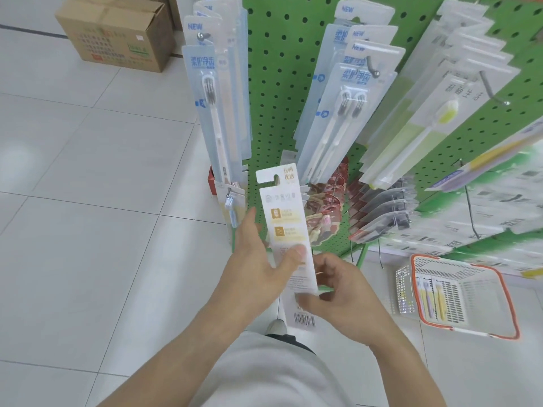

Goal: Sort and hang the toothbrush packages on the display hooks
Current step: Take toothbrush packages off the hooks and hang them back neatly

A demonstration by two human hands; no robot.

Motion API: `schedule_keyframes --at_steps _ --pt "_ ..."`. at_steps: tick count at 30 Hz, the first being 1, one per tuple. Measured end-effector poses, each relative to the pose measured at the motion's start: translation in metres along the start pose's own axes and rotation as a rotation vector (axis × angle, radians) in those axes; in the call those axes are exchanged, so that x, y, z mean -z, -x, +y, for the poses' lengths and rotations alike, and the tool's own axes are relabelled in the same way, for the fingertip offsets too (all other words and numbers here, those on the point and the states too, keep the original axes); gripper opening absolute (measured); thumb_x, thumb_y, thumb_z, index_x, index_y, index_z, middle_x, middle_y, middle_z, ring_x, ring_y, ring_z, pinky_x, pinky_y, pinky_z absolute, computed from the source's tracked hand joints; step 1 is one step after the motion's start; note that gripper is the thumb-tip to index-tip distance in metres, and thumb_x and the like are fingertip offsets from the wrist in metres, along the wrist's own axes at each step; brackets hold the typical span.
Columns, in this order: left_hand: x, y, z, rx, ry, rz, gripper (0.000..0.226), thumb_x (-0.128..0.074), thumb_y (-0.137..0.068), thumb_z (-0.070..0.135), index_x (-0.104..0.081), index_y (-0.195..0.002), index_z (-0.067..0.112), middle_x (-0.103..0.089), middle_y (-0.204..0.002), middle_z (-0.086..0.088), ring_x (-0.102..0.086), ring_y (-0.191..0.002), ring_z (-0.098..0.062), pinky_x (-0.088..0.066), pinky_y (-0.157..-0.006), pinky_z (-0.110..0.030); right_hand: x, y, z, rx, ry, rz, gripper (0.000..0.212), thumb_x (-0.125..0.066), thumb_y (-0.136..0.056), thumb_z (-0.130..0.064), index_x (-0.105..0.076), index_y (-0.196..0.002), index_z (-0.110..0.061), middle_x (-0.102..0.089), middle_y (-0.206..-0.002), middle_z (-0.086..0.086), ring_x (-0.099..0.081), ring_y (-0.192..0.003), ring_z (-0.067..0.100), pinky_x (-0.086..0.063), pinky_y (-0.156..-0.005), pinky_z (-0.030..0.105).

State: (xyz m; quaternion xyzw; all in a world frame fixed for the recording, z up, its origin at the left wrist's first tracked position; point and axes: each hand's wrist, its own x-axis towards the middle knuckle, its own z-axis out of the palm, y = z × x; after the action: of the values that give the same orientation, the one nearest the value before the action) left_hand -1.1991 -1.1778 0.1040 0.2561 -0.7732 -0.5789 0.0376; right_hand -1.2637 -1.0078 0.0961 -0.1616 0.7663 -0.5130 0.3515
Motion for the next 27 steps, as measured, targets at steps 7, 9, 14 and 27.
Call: schedule_keyframes --at_steps 7,9,14,27 --pt "-0.014 0.006 0.013 0.036 0.089 -0.101 0.057 -0.065 -0.089 0.048 -0.039 -0.137 0.031 -0.063 -0.110 0.025 -0.059 -0.098 0.017 -0.049 -0.082 -0.010 -0.027 -0.003 0.008 0.253 0.444 0.207 0.030 -0.077 -0.078 -0.022 -0.063 -0.104 -0.025 -0.059 -0.097 -0.028 -0.059 -0.094 -0.008 -0.052 -0.070 0.012" --pt "-0.014 0.004 0.010 0.028 0.109 -0.003 0.023 -0.052 -0.103 0.033 -0.057 -0.117 0.015 -0.068 -0.090 -0.005 -0.067 -0.085 -0.014 -0.054 -0.079 -0.035 -0.032 -0.005 0.011 0.284 0.400 0.181 0.033 -0.078 -0.076 -0.030 -0.059 -0.102 -0.023 -0.062 -0.108 -0.024 -0.057 -0.104 -0.004 -0.054 -0.078 0.017" --pt "-0.010 -0.002 0.002 0.074 0.145 0.026 0.038 -0.056 -0.102 0.027 -0.063 -0.081 -0.004 -0.053 -0.063 -0.012 -0.049 -0.059 -0.016 -0.041 -0.059 -0.026 -0.025 -0.011 0.013 0.180 0.351 -0.008 0.036 -0.083 -0.077 -0.047 -0.064 -0.103 -0.030 -0.064 -0.115 -0.026 -0.059 -0.111 -0.004 -0.054 -0.087 0.023" --pt "-0.006 -0.040 -0.022 0.022 -0.038 -0.272 0.030 -0.068 -0.092 0.006 -0.069 -0.106 0.033 -0.073 -0.092 0.027 -0.064 -0.087 0.015 -0.044 -0.073 -0.004 0.007 -0.071 0.007 0.180 -0.060 0.124 0.013 -0.064 -0.099 -0.020 -0.071 -0.089 -0.024 -0.069 -0.080 -0.012 -0.065 -0.077 0.009 -0.062 -0.078 0.045"
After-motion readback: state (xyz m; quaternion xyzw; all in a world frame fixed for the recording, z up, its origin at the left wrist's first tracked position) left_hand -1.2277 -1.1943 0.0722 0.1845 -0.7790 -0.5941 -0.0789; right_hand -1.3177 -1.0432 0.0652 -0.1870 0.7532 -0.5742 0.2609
